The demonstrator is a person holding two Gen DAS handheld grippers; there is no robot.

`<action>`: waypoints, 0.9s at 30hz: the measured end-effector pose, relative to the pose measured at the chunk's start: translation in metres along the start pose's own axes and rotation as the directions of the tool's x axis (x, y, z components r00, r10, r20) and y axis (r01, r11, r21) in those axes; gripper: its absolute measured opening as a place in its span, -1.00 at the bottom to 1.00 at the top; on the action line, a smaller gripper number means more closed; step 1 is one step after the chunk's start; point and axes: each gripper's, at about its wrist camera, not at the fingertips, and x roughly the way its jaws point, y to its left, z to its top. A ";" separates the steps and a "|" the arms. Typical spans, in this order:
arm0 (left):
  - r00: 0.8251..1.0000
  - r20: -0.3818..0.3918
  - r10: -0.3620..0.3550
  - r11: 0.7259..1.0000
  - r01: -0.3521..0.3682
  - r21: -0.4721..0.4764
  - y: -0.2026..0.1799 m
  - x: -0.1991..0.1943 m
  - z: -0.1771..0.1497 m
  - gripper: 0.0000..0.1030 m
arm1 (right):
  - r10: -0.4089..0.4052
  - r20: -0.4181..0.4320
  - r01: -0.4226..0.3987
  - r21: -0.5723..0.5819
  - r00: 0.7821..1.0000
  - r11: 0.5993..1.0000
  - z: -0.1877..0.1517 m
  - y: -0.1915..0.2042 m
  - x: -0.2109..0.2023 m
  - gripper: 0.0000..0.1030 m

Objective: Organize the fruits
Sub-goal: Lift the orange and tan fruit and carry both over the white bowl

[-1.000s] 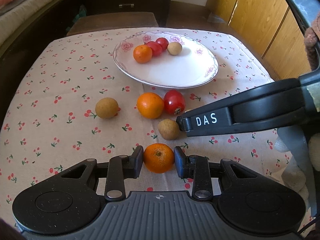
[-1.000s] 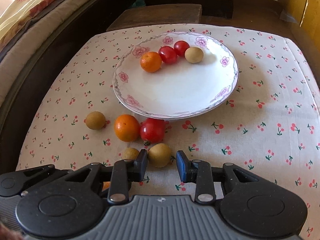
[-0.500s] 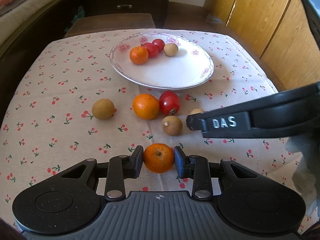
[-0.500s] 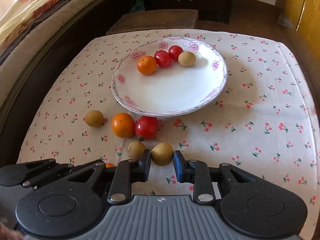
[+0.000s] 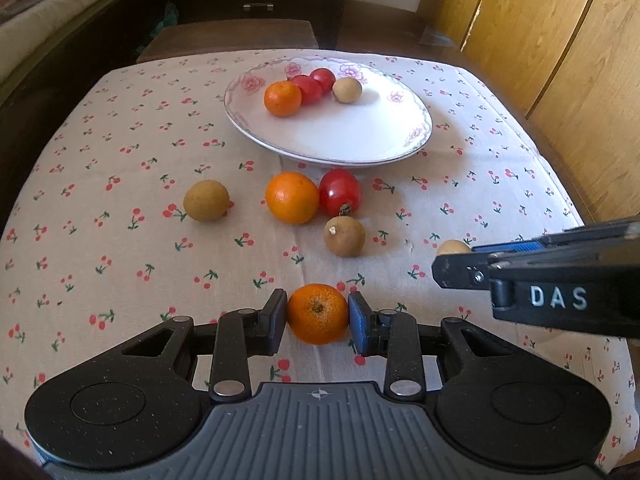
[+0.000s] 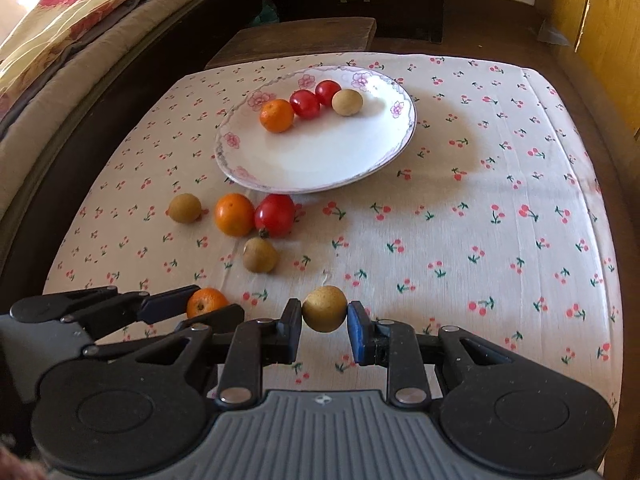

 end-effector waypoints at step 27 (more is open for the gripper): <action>0.994 0.093 0.056 0.998 -0.054 -0.018 -0.010 -0.044 0.034 -0.22 | 0.024 0.081 -0.025 0.018 0.996 1.000 0.009 0.004 -0.029 -0.48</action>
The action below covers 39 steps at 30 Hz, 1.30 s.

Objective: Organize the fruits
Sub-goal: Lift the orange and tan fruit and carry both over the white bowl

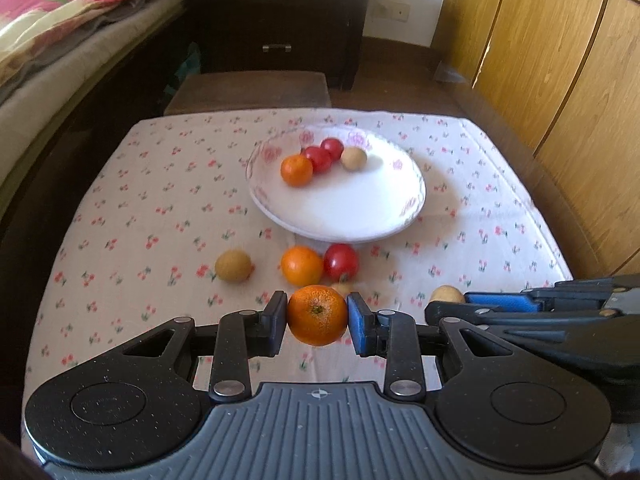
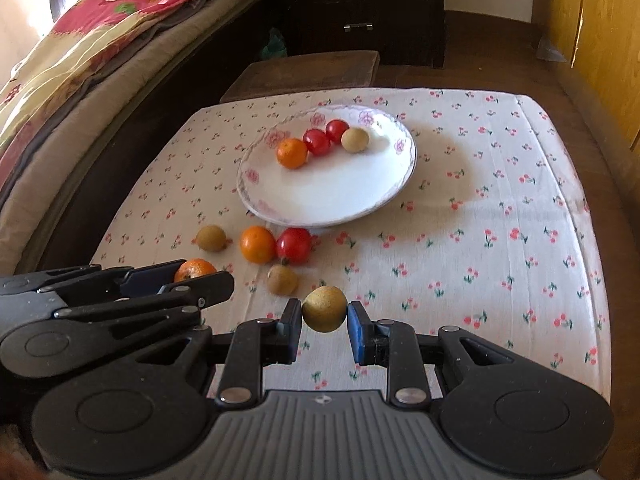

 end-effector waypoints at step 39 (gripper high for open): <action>1.000 0.018 -0.007 0.998 0.008 -0.056 0.021 0.072 0.064 -0.25 | -0.055 0.000 0.055 0.037 0.998 0.998 0.078 -0.018 0.072 -0.47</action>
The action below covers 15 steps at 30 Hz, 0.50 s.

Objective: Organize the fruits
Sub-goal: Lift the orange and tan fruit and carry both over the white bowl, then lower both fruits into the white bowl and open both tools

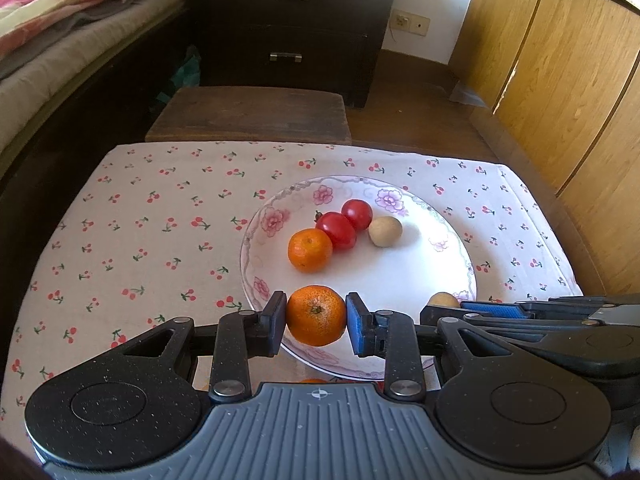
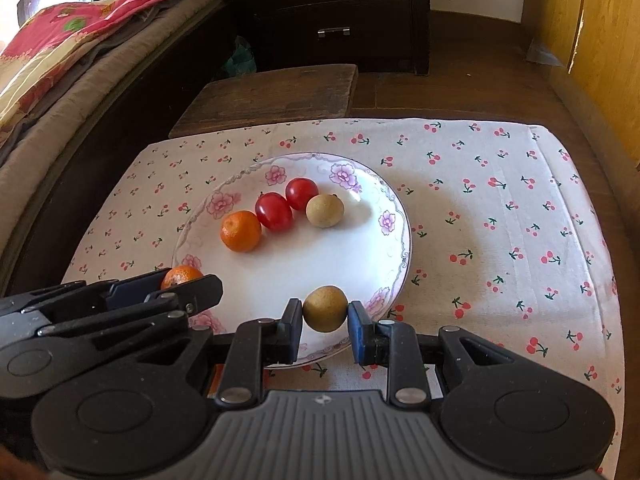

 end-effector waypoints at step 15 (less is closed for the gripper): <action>1.000 0.001 0.004 1.000 -0.004 0.005 -0.001 -0.001 0.000 -0.23 | -0.004 0.004 0.004 0.009 1.000 1.000 0.000 0.000 0.001 -0.45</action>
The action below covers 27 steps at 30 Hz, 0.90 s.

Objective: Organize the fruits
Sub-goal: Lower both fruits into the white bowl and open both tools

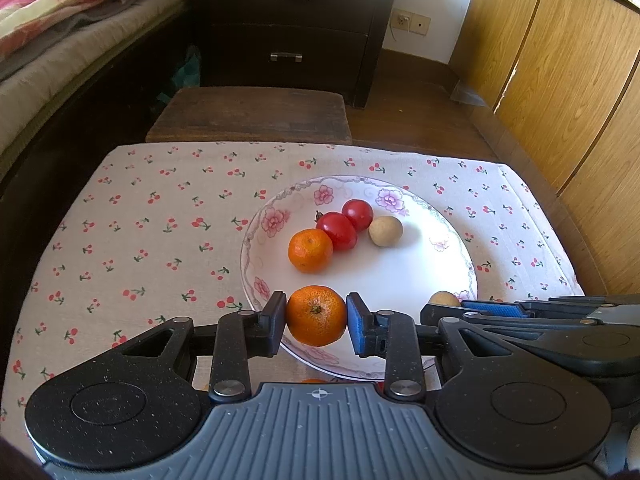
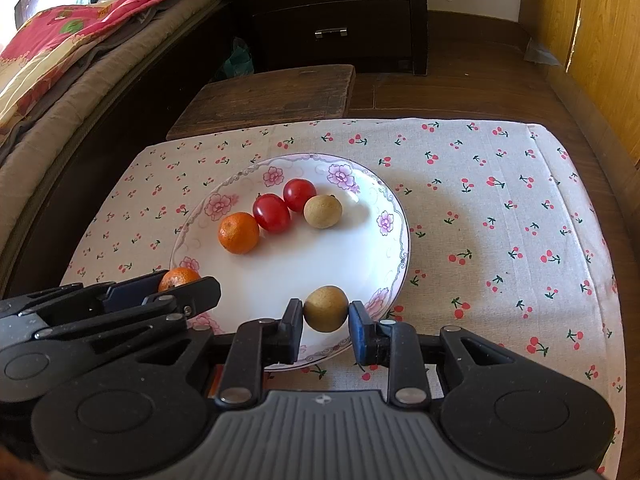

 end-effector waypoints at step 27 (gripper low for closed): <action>0.999 0.044 0.026 0.999 -0.027 0.034 -0.002 -0.012 0.001 -0.10 | -0.009 0.035 0.009 0.004 0.999 1.000 -0.002 0.002 -0.011 -0.45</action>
